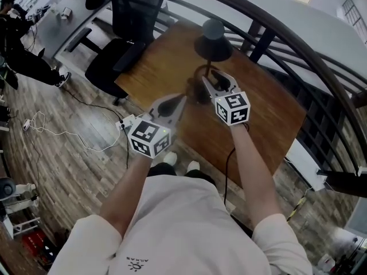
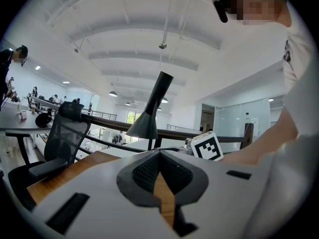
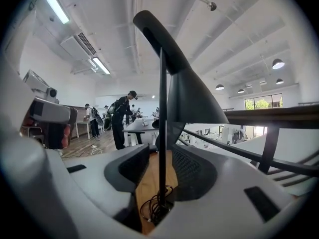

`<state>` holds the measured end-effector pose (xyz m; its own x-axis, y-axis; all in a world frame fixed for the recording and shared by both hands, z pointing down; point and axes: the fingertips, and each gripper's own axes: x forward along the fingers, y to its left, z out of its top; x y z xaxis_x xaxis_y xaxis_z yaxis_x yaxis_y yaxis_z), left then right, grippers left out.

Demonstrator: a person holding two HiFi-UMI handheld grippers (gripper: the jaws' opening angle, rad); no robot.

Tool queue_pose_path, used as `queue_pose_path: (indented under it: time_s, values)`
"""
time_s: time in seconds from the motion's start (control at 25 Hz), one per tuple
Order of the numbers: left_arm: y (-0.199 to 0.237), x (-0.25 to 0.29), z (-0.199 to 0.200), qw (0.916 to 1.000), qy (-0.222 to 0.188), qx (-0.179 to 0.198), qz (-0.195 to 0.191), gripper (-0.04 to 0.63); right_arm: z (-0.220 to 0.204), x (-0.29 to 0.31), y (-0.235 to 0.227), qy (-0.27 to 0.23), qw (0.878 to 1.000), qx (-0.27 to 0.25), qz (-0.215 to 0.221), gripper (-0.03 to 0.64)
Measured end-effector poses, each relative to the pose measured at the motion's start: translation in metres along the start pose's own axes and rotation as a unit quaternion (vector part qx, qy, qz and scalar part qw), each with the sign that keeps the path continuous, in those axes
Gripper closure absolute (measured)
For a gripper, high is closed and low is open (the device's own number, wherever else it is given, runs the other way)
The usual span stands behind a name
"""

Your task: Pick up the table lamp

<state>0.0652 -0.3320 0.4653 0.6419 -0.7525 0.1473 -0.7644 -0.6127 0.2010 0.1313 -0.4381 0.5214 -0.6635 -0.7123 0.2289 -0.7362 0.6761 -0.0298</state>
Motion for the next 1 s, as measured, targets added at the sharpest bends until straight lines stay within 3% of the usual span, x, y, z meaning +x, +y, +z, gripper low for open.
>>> queue_pose_path:
  time_s: [1.0]
  values:
    - [0.004,-0.016,-0.004,0.9997,0.008,0.005,0.021,0.591,0.003,0.026,-0.007,-0.01,1.0,0.0,-0.01,0.541]
